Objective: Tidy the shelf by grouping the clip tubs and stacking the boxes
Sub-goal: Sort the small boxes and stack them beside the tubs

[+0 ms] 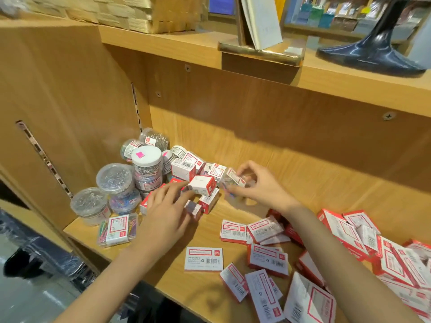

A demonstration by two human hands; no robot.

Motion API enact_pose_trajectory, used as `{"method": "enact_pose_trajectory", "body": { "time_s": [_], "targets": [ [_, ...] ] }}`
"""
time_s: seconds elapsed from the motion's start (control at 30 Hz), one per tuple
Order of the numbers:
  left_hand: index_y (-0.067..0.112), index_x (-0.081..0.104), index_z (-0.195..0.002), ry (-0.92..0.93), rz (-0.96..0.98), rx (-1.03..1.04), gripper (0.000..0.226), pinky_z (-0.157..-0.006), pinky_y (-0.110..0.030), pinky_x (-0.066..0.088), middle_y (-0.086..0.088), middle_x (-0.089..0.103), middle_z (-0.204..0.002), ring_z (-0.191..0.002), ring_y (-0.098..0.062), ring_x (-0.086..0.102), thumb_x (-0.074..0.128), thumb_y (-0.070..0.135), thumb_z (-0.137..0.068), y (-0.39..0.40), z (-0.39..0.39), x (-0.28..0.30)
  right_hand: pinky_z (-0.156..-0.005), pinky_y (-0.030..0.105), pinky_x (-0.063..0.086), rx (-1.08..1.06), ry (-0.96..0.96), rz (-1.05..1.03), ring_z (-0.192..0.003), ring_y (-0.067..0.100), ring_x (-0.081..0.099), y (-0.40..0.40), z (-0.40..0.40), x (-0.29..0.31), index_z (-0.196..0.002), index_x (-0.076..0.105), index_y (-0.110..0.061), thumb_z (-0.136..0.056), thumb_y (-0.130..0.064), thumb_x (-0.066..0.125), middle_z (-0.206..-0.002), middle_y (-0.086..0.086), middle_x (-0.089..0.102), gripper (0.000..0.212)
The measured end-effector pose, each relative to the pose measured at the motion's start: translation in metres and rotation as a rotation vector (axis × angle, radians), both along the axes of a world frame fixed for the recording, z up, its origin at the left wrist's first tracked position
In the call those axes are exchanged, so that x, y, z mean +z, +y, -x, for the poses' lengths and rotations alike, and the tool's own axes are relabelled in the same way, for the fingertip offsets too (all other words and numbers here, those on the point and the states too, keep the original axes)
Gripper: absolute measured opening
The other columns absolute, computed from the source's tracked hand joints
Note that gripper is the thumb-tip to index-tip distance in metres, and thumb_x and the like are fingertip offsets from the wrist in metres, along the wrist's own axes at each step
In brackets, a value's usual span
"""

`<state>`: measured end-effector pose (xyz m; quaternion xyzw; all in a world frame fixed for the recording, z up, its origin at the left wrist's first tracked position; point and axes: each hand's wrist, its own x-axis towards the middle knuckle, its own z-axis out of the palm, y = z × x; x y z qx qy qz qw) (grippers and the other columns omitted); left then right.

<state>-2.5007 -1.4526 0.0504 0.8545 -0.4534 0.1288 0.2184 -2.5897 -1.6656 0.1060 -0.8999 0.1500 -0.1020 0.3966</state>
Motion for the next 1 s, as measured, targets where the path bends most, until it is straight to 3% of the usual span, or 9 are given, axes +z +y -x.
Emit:
{"method": "enact_pose_trajectory", "body": {
  "time_s": [0.07,0.13,0.23,0.33,0.47,0.57,0.67,0.83,1.0],
  "targets": [
    [0.017,0.061,-0.112,-0.006,-0.026,0.045,0.043,-0.089,-0.046,0.039,-0.007,0.055,-0.123,-0.112,-0.026,0.043,0.036,0.031,-0.08,0.009,-0.004,0.0,-0.066,0.027,0.043,0.042,-0.102,-0.033,-0.074,0.002,0.053,0.014,-0.023,0.012,-0.089,0.05,-0.024,-0.067,-0.032,0.079,-0.09,-0.009,0.059,0.037],
    [0.017,0.06,-0.114,0.018,-0.046,0.067,0.044,-0.087,-0.049,0.042,-0.007,0.054,-0.124,-0.112,-0.028,0.046,0.036,0.033,-0.081,0.018,-0.008,-0.001,-0.077,0.028,0.04,0.094,-0.132,0.127,-0.094,0.013,0.052,0.029,-0.053,0.013,-0.095,0.052,-0.022,-0.067,-0.03,0.08,-0.099,-0.004,0.057,0.04],
    [0.02,0.058,-0.12,0.042,-0.068,0.072,0.048,-0.086,-0.05,0.045,-0.007,0.054,-0.125,-0.114,-0.027,0.044,0.035,0.035,-0.08,0.027,-0.012,-0.005,-0.075,0.025,0.028,0.13,-0.127,0.26,-0.102,0.019,0.047,0.042,-0.09,0.008,-0.102,0.053,-0.016,-0.069,-0.031,0.078,-0.102,-0.002,0.052,0.044],
    [0.022,0.056,-0.124,0.066,-0.074,0.062,0.049,-0.09,-0.05,0.044,-0.005,0.052,-0.128,-0.116,-0.023,0.04,0.034,0.036,-0.082,0.03,-0.014,-0.01,-0.077,0.026,0.03,0.08,-0.149,0.259,-0.106,0.02,0.046,0.042,-0.104,0.003,-0.103,0.054,-0.017,-0.072,-0.035,0.076,-0.104,-0.004,0.05,0.042],
    [0.022,0.058,-0.122,0.088,-0.051,0.07,0.048,-0.092,-0.05,0.043,-0.004,0.052,-0.129,-0.119,-0.025,0.043,0.033,0.036,-0.084,0.029,-0.016,-0.013,-0.104,0.027,0.025,0.08,-0.13,0.289,-0.133,0.021,0.034,0.036,-0.103,-0.002,-0.115,0.061,-0.017,-0.084,-0.029,0.066,-0.143,0.008,0.041,0.034],
    [0.02,0.058,-0.121,0.096,-0.027,0.047,0.047,-0.092,-0.049,0.044,-0.006,0.052,-0.127,-0.118,-0.026,0.043,0.034,0.034,-0.083,0.03,-0.016,-0.013,-0.102,0.022,0.031,0.039,-0.177,0.239,-0.128,0.019,0.04,0.033,-0.088,-0.005,-0.115,0.063,-0.016,-0.088,-0.019,0.06,-0.138,0.005,0.045,0.027],
    [0.013,0.059,-0.118,0.069,0.046,-0.024,0.043,-0.093,-0.047,0.044,-0.009,0.054,-0.125,-0.116,-0.028,0.049,0.036,0.03,-0.086,0.026,-0.014,-0.009,-0.081,-0.001,0.036,-0.088,-0.263,0.147,-0.105,0.009,0.053,0.019,-0.054,-0.005,-0.112,0.062,-0.015,-0.089,-0.009,0.056,-0.114,-0.006,0.054,0.024],
    [0.013,0.059,-0.114,0.01,0.138,-0.255,0.035,-0.094,-0.032,0.035,-0.006,0.055,-0.122,-0.112,-0.02,0.047,0.039,0.024,-0.089,0.001,0.008,-0.005,-0.086,0.016,0.04,-0.257,0.008,0.239,-0.1,0.015,0.06,-0.02,0.004,-0.017,-0.11,0.062,-0.008,-0.086,-0.004,0.057,-0.108,0.006,0.066,0.025],
    [0.013,0.063,-0.111,-0.046,0.07,-0.314,0.036,-0.097,-0.035,0.027,-0.006,0.059,-0.118,-0.11,-0.02,0.045,0.041,0.024,-0.085,-0.021,0.017,-0.018,-0.094,0.025,0.03,-0.268,0.196,0.366,-0.111,0.023,0.045,-0.016,0.007,-0.037,-0.118,0.054,-0.008,-0.081,-0.015,0.067,-0.114,0.009,0.05,0.04]
  ]
}}
